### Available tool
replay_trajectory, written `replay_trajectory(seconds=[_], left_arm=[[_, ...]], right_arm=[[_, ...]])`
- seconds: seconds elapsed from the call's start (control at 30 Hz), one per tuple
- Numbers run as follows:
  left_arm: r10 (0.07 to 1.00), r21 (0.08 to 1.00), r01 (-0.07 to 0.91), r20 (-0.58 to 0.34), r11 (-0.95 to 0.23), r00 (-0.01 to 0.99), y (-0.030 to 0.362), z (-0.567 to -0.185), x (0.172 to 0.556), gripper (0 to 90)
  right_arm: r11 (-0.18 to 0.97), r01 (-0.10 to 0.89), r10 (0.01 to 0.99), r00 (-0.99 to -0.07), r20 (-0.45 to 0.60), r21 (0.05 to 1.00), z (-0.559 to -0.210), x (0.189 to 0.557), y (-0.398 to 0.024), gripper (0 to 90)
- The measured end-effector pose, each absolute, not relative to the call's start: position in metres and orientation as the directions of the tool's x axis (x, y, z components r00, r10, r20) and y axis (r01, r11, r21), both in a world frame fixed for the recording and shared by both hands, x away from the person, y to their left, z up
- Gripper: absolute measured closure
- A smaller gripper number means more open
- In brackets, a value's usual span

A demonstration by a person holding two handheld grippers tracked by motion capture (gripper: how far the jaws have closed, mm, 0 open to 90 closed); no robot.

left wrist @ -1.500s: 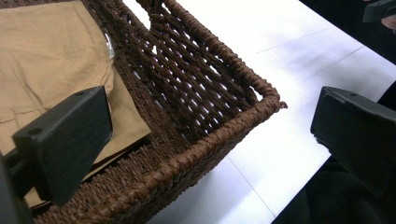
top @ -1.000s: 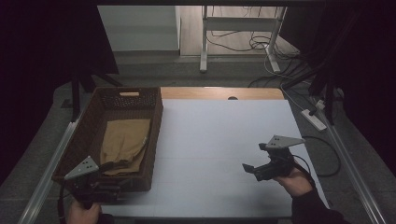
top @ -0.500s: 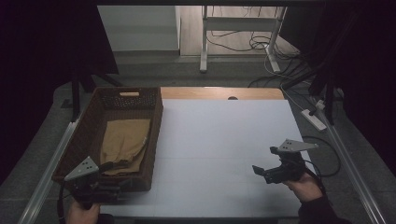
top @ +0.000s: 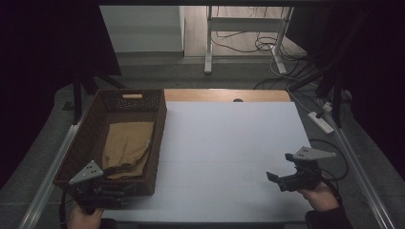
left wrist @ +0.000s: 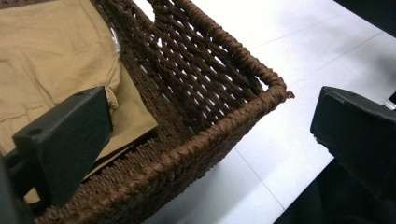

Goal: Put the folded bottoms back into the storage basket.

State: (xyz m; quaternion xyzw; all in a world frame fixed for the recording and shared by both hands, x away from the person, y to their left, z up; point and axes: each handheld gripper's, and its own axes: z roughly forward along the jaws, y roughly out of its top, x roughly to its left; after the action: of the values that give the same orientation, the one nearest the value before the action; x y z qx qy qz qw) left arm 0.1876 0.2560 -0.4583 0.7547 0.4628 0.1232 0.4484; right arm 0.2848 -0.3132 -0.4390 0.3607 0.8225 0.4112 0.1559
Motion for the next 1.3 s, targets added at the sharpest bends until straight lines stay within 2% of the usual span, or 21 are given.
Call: replay_trajectory(seconds=[1.3], left_arm=[[0.838,0.816,0.564,-0.216,-0.128,0.502,0.264,-0.457,0.184,0.0]], right_arm=[[0.306,0.525,0.820,-0.569,0.061,0.794,-0.434,0.260,-0.360,0.0]])
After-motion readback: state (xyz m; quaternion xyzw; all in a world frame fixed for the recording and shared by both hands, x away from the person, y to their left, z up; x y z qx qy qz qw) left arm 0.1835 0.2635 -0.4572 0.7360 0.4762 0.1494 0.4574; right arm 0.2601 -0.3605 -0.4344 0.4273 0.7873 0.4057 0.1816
